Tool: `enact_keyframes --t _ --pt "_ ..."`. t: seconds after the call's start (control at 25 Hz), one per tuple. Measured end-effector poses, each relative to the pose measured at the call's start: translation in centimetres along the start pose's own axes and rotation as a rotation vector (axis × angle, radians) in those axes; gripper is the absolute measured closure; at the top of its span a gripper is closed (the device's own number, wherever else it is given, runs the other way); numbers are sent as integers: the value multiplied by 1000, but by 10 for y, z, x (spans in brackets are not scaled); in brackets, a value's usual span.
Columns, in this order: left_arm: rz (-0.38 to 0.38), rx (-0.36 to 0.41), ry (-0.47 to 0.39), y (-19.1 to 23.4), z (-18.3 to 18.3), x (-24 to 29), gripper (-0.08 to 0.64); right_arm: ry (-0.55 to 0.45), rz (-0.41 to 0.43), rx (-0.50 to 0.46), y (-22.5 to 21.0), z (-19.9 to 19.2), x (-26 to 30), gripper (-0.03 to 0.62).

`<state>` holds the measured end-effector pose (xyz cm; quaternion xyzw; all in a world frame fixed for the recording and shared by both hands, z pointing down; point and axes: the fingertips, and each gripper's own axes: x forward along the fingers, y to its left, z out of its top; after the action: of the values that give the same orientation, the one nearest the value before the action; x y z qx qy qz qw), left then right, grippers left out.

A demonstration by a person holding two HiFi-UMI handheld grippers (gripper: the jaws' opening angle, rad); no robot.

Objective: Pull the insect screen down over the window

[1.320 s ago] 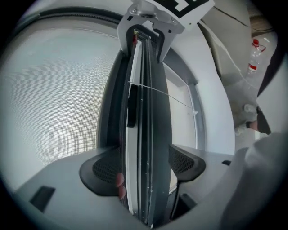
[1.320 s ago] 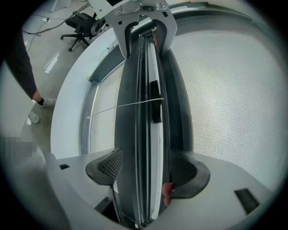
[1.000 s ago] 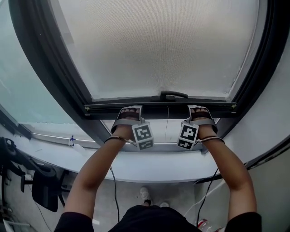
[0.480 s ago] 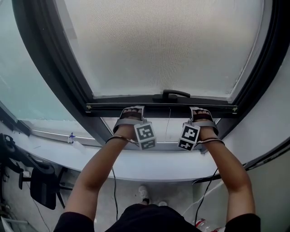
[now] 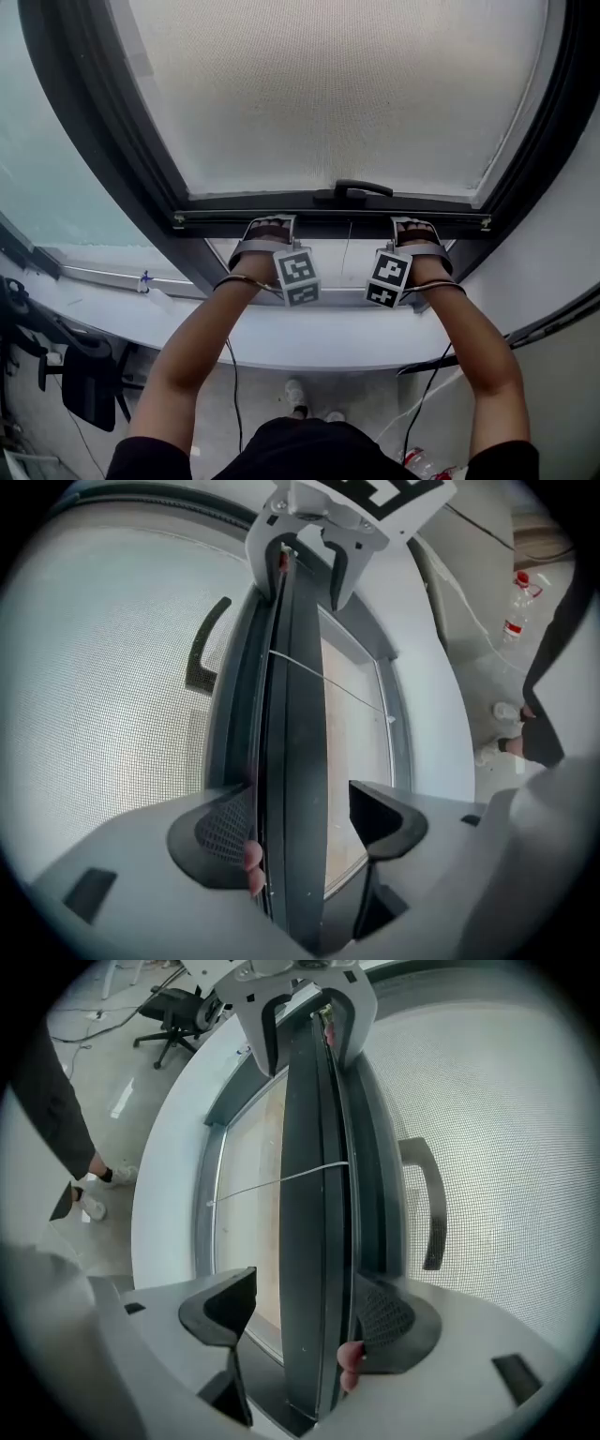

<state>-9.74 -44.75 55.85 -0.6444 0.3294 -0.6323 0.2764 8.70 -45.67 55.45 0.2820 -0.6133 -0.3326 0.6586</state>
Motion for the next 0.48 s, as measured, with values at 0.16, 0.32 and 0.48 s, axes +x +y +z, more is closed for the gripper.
enact_keyframes --t 0.16,0.32,0.48 --pt "6 49 32 -5 -5 -6 235 10 -3 11 4 -1 -2 274" --pt "56 12 -6 2 1 -2 235 49 -10 -2 1 -5 -4 275" --pt "72 31 0 -5 -1 -1 256 80 1 -45 9 -8 -5 274"
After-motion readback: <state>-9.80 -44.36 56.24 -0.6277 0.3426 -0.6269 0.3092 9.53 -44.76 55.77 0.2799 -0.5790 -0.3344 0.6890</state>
